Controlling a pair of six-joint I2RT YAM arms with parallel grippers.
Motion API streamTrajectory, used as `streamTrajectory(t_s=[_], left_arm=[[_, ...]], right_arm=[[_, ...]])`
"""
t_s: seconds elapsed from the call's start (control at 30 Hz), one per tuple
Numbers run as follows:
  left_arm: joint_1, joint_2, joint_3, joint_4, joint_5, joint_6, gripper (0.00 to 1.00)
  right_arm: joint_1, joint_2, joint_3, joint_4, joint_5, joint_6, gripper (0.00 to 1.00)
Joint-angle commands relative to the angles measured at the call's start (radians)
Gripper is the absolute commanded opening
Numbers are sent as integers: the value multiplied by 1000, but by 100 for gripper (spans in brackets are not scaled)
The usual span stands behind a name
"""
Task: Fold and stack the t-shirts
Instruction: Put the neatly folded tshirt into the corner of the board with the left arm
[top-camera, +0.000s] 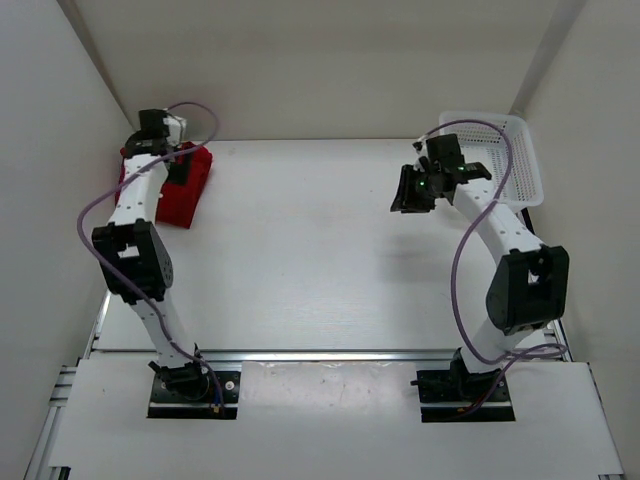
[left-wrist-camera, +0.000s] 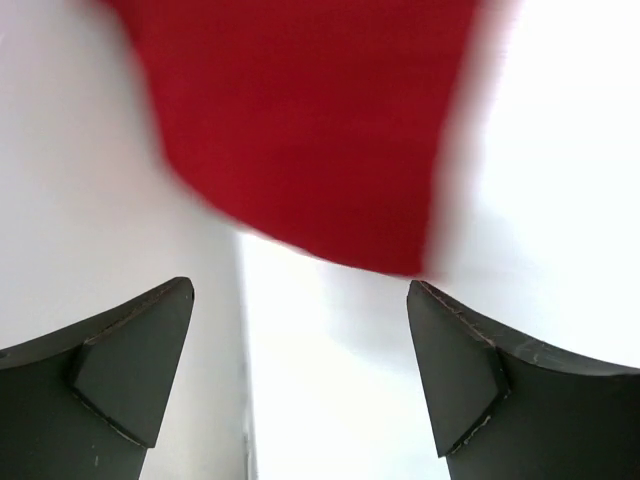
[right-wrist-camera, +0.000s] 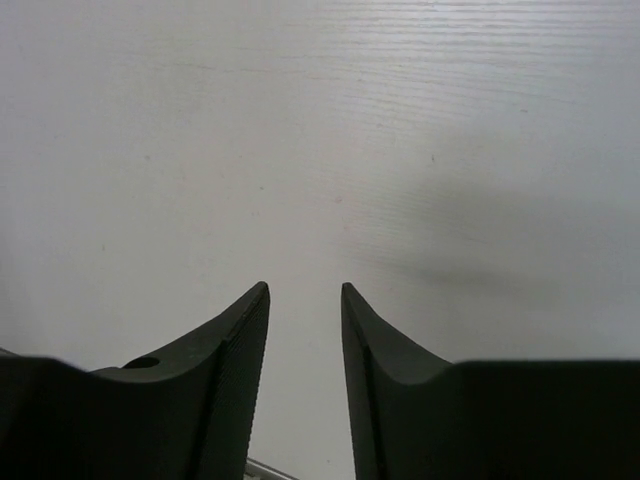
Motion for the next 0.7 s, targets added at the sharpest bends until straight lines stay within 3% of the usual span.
streamTrajectory(t_s=[0.0, 0.07, 0.1, 0.23, 0.4, 0.67], left_arm=[[-205, -207, -130, -121, 192, 24, 99], [-297, -275, -228, -148, 220, 21, 99], [-351, -298, -300, -157, 250, 20, 99], [-497, -407, -525, -148, 342, -35, 99], [-647, -566, -727, -100, 490, -69, 99], [-676, -692, -863, -110, 708, -107, 99]], right_arm=[[-52, -122, -17, -75, -8, -13, 43], [-88, -190, -66, -97, -25, -4, 50], [-107, -201, -80, -117, -26, -5, 66], [-165, -321, -194, -170, -12, 4, 80], [-179, -436, -303, -224, 0, 24, 85], [-150, -551, -428, -242, -14, 81, 86]])
